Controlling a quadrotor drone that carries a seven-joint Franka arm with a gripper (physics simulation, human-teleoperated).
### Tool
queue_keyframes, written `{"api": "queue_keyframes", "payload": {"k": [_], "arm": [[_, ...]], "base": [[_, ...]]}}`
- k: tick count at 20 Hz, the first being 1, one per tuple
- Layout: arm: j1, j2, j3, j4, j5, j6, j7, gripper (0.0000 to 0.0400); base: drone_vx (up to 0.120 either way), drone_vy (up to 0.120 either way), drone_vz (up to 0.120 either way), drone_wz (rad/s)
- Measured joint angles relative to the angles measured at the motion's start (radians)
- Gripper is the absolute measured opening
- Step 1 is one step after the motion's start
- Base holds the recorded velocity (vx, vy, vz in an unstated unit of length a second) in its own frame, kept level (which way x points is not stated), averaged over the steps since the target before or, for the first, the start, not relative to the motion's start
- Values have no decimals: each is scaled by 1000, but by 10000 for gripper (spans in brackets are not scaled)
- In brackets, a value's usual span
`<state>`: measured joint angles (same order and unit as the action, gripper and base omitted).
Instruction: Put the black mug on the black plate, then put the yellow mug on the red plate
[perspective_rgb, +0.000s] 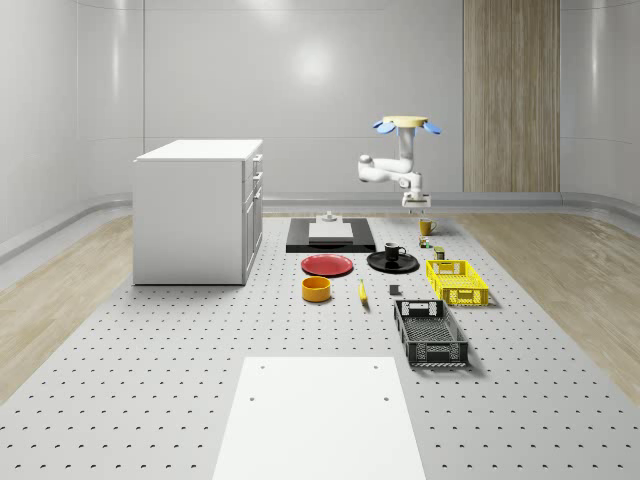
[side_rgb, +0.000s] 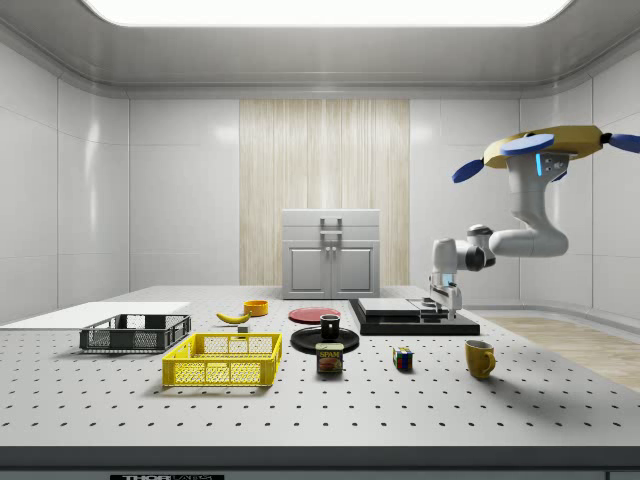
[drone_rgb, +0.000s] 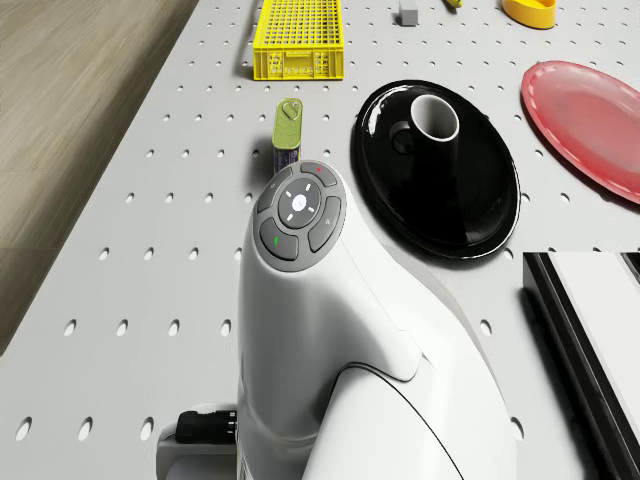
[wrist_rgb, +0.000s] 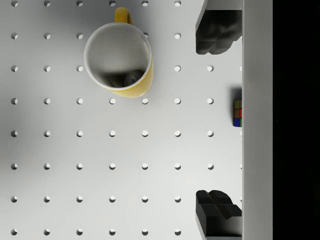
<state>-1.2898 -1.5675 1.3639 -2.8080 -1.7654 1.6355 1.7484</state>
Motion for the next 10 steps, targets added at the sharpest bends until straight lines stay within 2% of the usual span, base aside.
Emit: {"api": "queue_keyframes", "payload": {"k": [2,6,10], "arm": [[0,-1,0,0,0,0,0,400],[0,-2,0,0,1,1,0,400],[-1,-2,0,0,1,2,0,400]], "base": [[-120,20,-20,0],[-110,110,0,0],[0,0,-110,0]]}}
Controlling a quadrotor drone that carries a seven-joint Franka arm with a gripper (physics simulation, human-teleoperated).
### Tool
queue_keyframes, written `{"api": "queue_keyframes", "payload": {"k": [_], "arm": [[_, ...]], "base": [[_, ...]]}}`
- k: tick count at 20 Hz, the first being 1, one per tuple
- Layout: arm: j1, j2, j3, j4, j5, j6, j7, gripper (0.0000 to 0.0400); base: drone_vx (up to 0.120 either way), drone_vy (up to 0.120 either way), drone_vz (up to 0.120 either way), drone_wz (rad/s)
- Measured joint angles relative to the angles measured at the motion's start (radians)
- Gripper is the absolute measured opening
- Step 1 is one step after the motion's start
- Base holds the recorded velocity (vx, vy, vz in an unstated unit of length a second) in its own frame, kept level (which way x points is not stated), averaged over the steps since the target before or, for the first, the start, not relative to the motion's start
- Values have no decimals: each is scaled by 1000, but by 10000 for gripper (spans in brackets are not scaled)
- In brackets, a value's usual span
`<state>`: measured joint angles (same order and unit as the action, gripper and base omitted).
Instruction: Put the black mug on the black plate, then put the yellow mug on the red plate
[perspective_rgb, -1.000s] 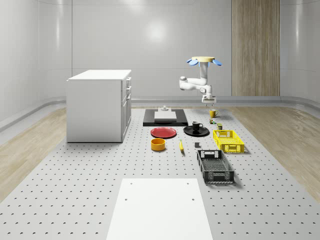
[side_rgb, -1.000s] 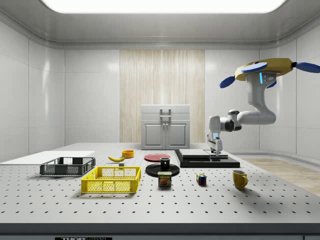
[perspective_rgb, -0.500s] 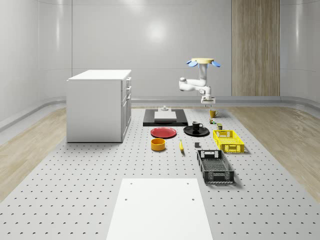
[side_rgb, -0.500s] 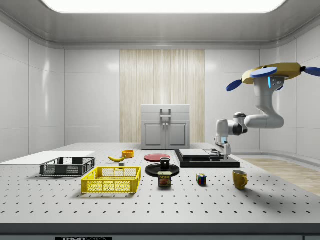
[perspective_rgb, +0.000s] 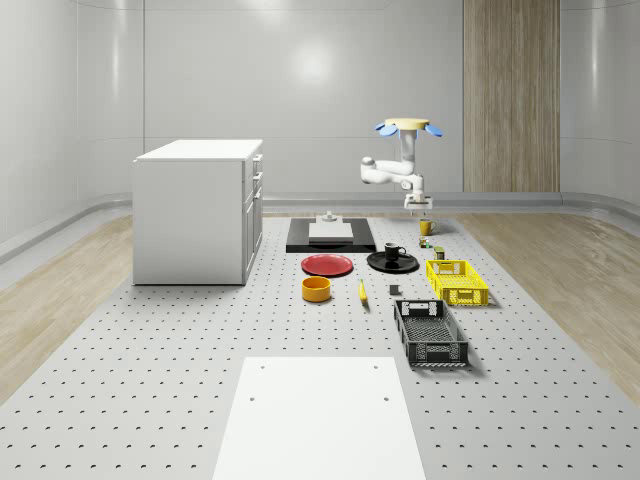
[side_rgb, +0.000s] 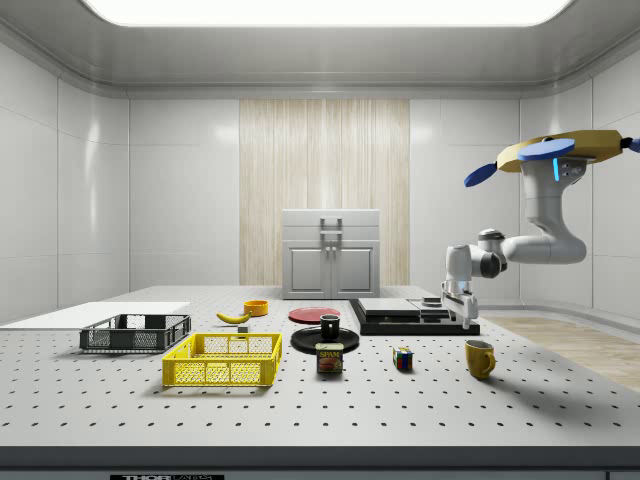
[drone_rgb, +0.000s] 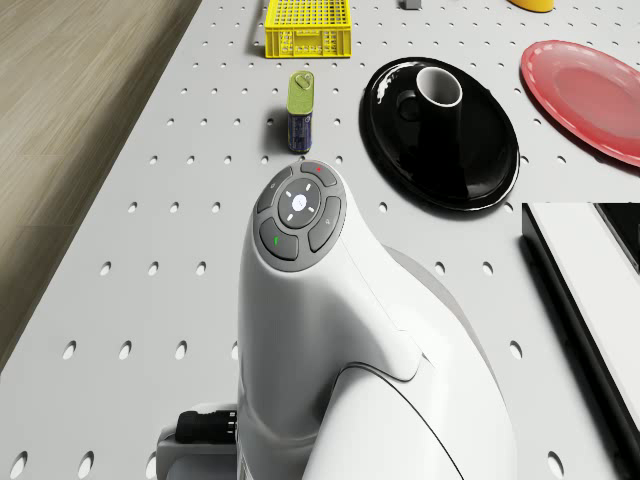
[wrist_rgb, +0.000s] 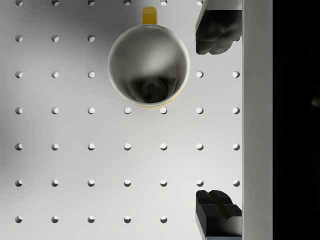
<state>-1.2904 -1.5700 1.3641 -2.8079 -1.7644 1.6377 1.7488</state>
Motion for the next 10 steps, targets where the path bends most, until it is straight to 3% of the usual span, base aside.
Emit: {"api": "queue_keyframes", "payload": {"k": [2,5,6,10], "arm": [[0,0,0,0,0,0,0,400],[0,-1,0,0,0,1,0,400],[0,-1,0,0,0,1,0,400],[0,-2,0,0,1,2,0,400]], "base": [[0,40,-100,0],[0,120,0,0],[0,0,0,0],[-110,0,0,0]]}}
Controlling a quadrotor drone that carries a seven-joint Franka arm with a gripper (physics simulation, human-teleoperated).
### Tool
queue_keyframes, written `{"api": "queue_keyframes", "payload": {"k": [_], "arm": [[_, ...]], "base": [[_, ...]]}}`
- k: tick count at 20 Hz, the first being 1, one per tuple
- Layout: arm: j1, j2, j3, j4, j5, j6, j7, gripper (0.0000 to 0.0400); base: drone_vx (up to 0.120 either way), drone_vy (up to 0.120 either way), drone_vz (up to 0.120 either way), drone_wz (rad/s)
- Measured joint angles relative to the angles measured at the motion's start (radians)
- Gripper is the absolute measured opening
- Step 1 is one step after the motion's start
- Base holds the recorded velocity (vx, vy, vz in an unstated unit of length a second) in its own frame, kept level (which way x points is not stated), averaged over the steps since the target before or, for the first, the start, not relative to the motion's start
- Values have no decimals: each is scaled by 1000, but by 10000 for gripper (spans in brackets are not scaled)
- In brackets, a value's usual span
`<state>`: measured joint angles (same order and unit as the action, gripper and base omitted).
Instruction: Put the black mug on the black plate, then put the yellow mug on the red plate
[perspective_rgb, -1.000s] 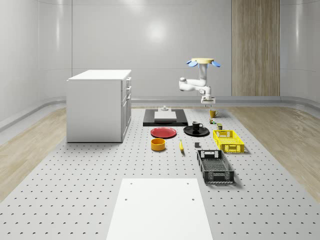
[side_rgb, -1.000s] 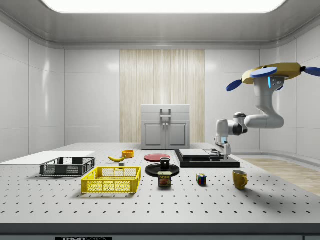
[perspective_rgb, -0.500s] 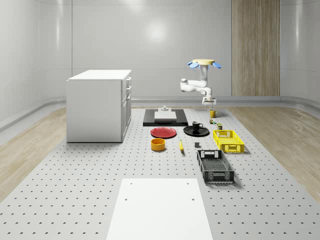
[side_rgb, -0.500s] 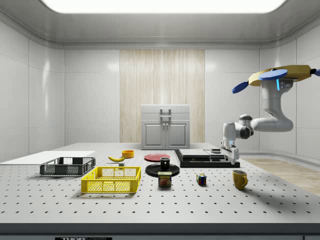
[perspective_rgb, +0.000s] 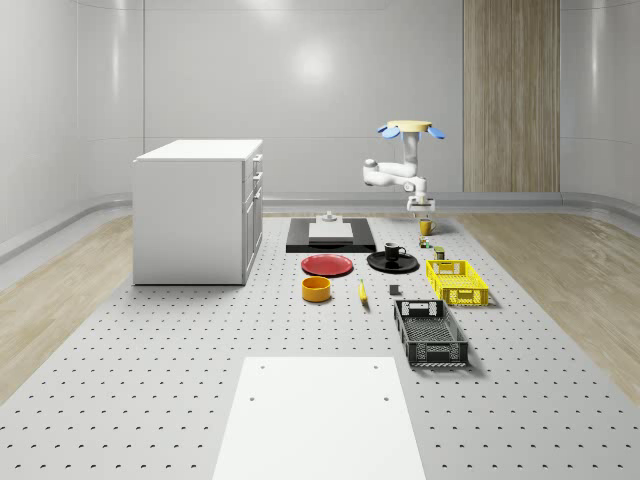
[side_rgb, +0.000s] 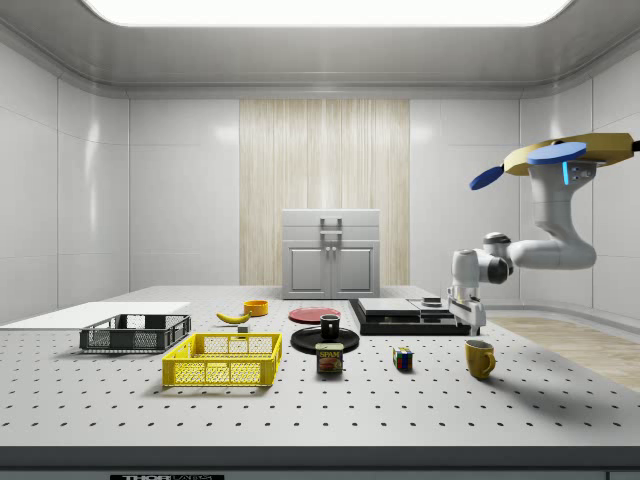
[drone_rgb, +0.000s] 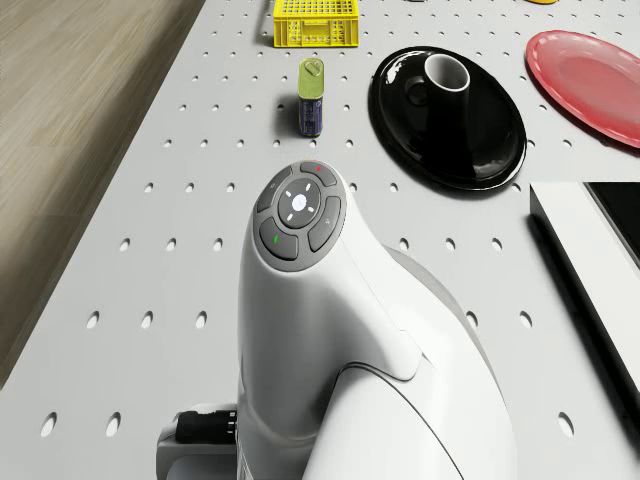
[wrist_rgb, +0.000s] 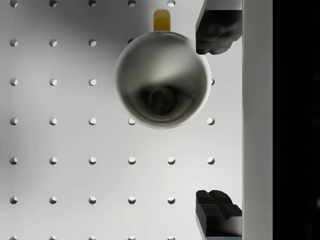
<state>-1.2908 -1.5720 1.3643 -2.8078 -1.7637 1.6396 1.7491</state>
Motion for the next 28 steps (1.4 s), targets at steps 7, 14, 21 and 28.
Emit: {"api": "queue_keyframes", "payload": {"k": [7,14,21,28], "arm": [[0,-1,0,0,0,1,0,400],[-8,-2,-49,11,-45,20,1,400],[-10,1,-106,26,-99,41,-7,400],[-9,6,-141,37,-132,51,-14,400]], "base": [[-29,0,0,0],[0,0,0,0],[0,0,0,0],[0,0,0,0]]}}
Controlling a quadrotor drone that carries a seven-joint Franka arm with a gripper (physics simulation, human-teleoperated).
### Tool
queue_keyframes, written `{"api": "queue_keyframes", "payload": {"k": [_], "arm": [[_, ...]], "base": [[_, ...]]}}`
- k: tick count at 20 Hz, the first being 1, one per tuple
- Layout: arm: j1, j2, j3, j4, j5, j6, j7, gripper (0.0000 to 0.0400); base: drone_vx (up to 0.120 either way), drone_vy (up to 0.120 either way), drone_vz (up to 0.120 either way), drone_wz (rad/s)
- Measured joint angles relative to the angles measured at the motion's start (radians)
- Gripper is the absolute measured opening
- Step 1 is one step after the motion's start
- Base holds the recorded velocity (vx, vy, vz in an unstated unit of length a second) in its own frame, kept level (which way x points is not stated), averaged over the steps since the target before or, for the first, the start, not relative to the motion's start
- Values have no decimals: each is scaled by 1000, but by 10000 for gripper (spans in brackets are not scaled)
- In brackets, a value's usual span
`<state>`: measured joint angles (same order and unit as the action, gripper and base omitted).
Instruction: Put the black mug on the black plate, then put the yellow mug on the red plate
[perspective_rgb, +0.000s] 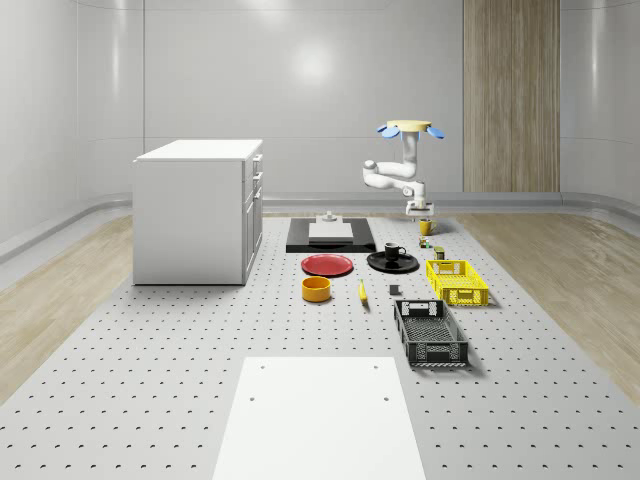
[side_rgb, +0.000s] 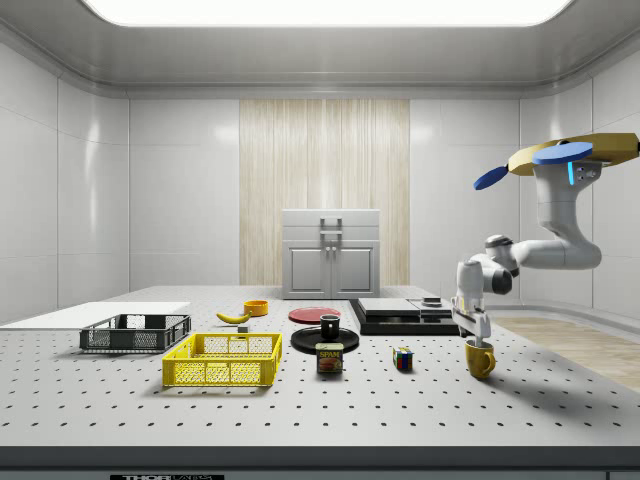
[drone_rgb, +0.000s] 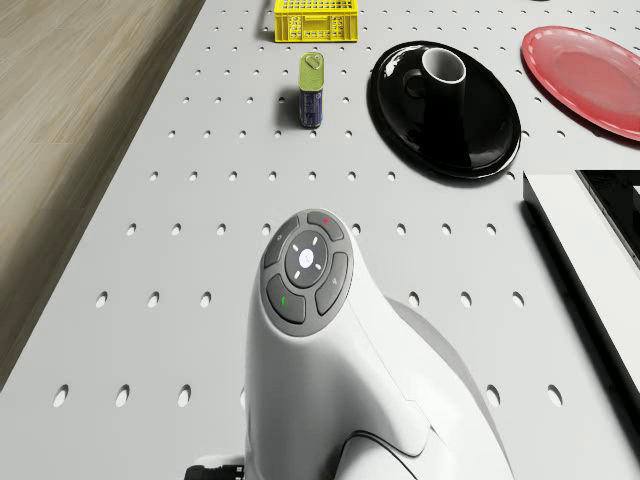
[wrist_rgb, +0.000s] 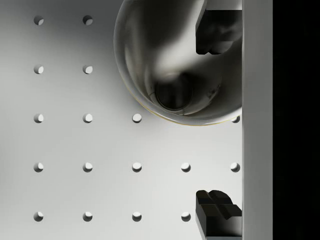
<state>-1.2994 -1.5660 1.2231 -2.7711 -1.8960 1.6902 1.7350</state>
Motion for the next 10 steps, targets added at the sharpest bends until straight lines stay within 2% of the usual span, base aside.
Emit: {"api": "queue_keyframes", "payload": {"k": [10], "arm": [[-1,11,-26,9,-27,2,-4,400]], "base": [[0,0,0,0]]}}
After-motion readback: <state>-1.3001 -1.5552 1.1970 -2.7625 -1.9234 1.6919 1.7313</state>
